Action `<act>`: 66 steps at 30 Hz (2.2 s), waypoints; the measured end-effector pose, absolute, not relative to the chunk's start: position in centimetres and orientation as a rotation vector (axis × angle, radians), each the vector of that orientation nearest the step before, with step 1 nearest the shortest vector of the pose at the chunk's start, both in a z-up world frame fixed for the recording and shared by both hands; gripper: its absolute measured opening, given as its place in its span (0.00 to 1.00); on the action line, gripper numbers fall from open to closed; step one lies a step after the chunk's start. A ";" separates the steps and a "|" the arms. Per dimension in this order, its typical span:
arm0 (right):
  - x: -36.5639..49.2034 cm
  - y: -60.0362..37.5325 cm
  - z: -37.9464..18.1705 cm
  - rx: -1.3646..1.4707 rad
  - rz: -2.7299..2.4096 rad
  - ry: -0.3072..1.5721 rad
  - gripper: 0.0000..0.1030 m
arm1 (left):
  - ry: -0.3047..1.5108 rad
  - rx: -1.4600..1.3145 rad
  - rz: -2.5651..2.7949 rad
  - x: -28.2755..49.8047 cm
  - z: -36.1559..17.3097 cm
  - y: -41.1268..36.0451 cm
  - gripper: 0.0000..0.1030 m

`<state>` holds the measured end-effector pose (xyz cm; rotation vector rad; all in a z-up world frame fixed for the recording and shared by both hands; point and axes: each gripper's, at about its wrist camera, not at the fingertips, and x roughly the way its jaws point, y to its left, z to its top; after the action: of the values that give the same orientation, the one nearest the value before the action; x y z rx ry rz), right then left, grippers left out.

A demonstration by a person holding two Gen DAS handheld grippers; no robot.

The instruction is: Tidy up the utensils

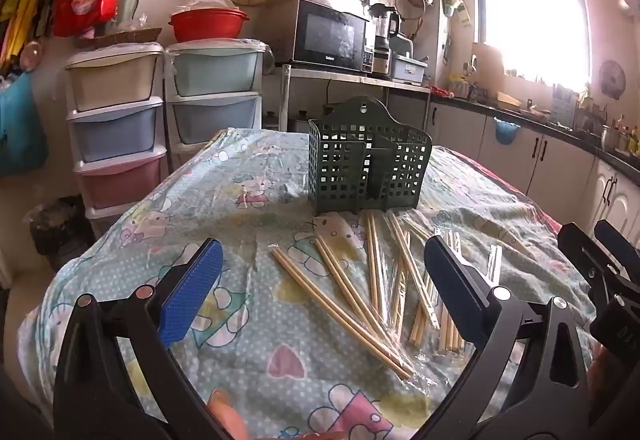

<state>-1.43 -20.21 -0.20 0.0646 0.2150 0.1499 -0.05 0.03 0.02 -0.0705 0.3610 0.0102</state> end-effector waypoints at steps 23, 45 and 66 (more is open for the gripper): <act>-1.3 -20.3 0.0 0.071 0.149 0.235 0.94 | 0.364 -0.082 0.011 -0.1 0.4 0.4 0.90; -1.2 -20.1 -0.1 0.071 0.155 0.239 0.94 | 0.364 -0.081 0.009 -0.1 0.7 0.5 0.90; -1.2 -20.1 -0.1 0.071 0.155 0.242 0.94 | 0.365 -0.082 0.011 -0.1 0.5 0.4 0.90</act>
<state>-1.21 -20.07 -0.08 0.0709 0.2423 0.1548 -0.13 0.43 0.52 -0.0825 0.3651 0.0110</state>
